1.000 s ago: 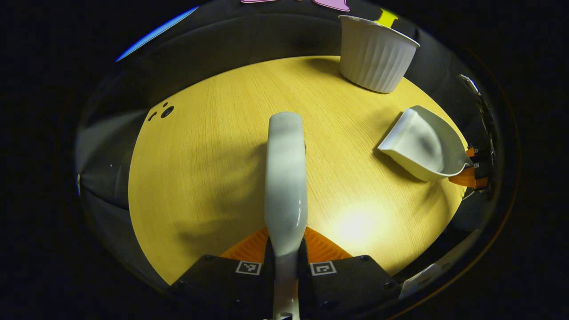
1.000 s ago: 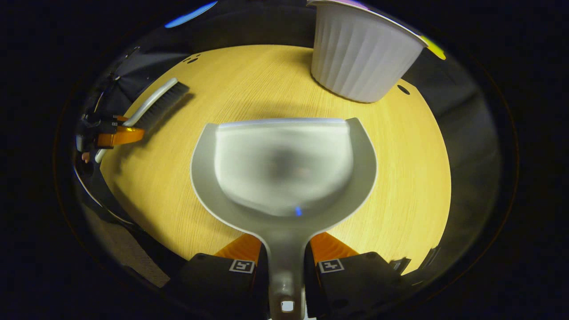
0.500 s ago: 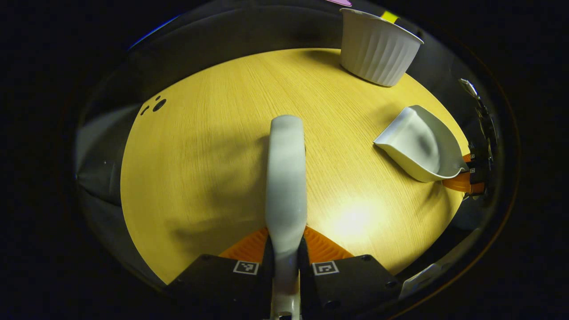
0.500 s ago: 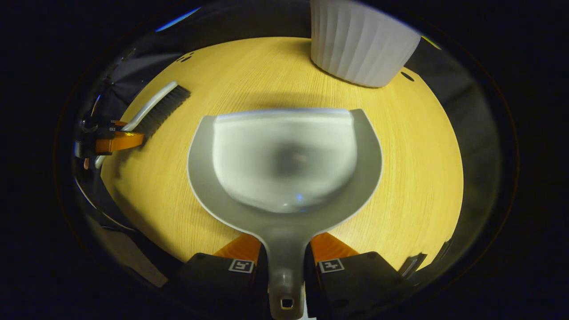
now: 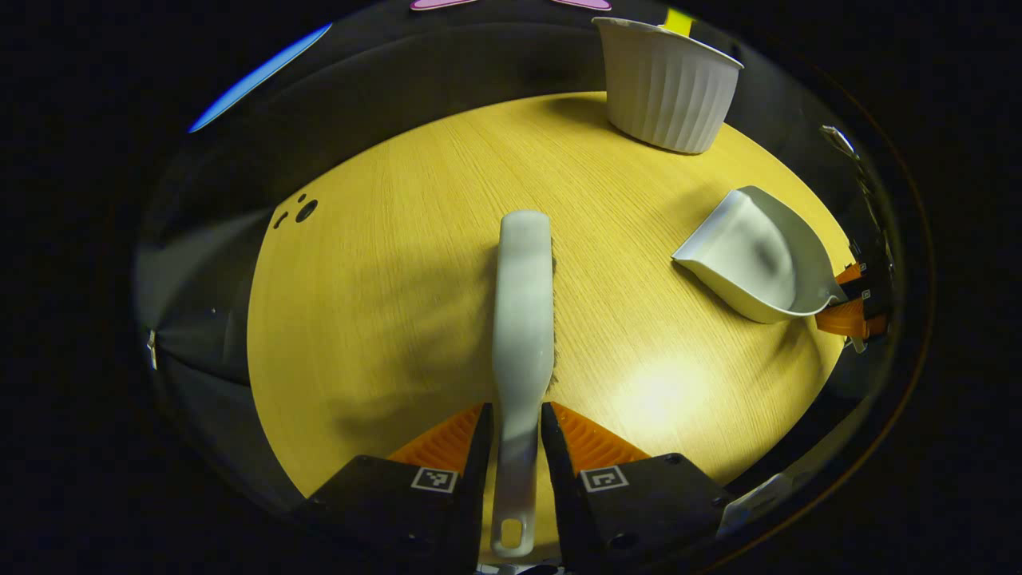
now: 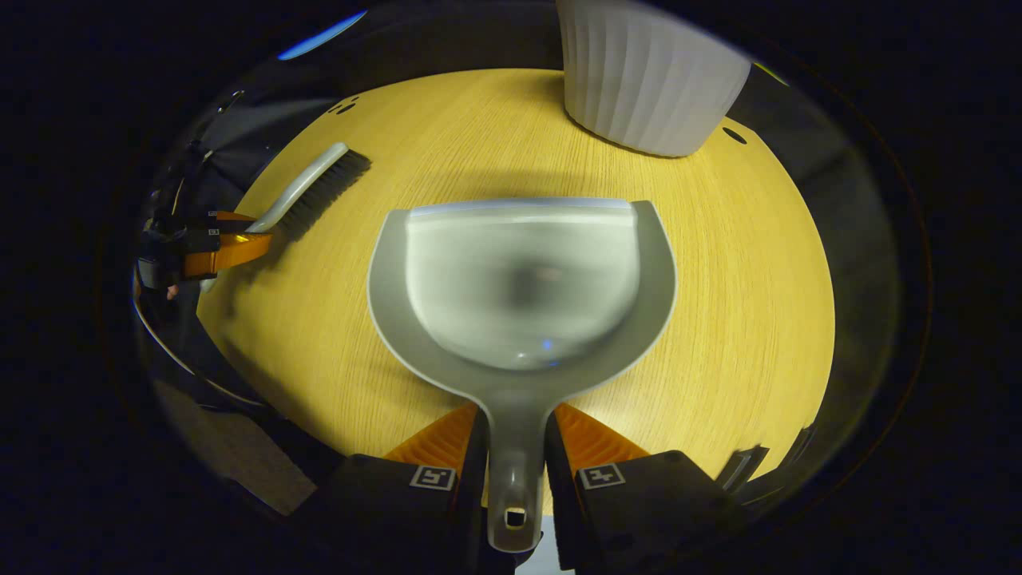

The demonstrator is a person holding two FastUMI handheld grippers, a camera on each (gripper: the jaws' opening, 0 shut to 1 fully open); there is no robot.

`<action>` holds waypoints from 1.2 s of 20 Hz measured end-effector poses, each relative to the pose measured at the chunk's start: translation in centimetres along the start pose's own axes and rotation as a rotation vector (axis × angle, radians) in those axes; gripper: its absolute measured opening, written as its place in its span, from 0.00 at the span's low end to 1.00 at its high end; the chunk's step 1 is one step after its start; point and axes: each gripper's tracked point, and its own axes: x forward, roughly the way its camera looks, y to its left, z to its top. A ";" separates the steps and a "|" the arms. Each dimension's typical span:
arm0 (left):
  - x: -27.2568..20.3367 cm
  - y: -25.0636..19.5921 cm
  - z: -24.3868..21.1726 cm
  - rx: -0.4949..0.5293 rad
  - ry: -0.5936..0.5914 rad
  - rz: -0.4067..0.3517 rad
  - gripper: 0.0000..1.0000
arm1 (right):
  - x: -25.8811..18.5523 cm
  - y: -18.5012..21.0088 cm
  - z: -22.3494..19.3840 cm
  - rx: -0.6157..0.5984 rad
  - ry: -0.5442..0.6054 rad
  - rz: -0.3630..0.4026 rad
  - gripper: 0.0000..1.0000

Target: Pick up the small broom and dustpan from the desktop, sweep the trash into the dustpan with the broom, and then empty the trash into the garbage bin.

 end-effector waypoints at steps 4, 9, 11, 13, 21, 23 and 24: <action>-2.6 -0.4 0.9 0.003 -0.072 0.007 0.41 | -4.7 -0.5 1.8 -0.023 -0.108 -0.016 0.43; -8.5 -1.6 7.5 -0.087 -0.314 -0.017 0.41 | -11.7 -1.2 7.3 -0.055 -0.376 -0.106 0.42; -11.9 -1.8 11.8 -0.075 -0.467 -0.017 0.41 | -15.0 -1.3 9.9 -0.079 -0.500 -0.156 0.42; -15.3 -2.4 15.2 -0.065 -0.604 -0.038 0.41 | -18.4 -0.4 12.7 -0.062 -0.609 -0.165 0.40; -26.9 -3.8 21.9 -0.098 -0.954 -0.052 0.41 | -29.7 -0.4 19.7 -0.028 -0.991 -0.197 0.38; -27.4 -4.6 21.8 -0.110 -0.967 -0.039 0.41 | -30.5 -1.0 20.4 -0.040 -1.020 -0.178 0.38; -27.1 -4.8 21.5 -0.136 -0.968 -0.026 0.41 | -30.9 -1.3 20.5 -0.044 -1.019 -0.163 0.38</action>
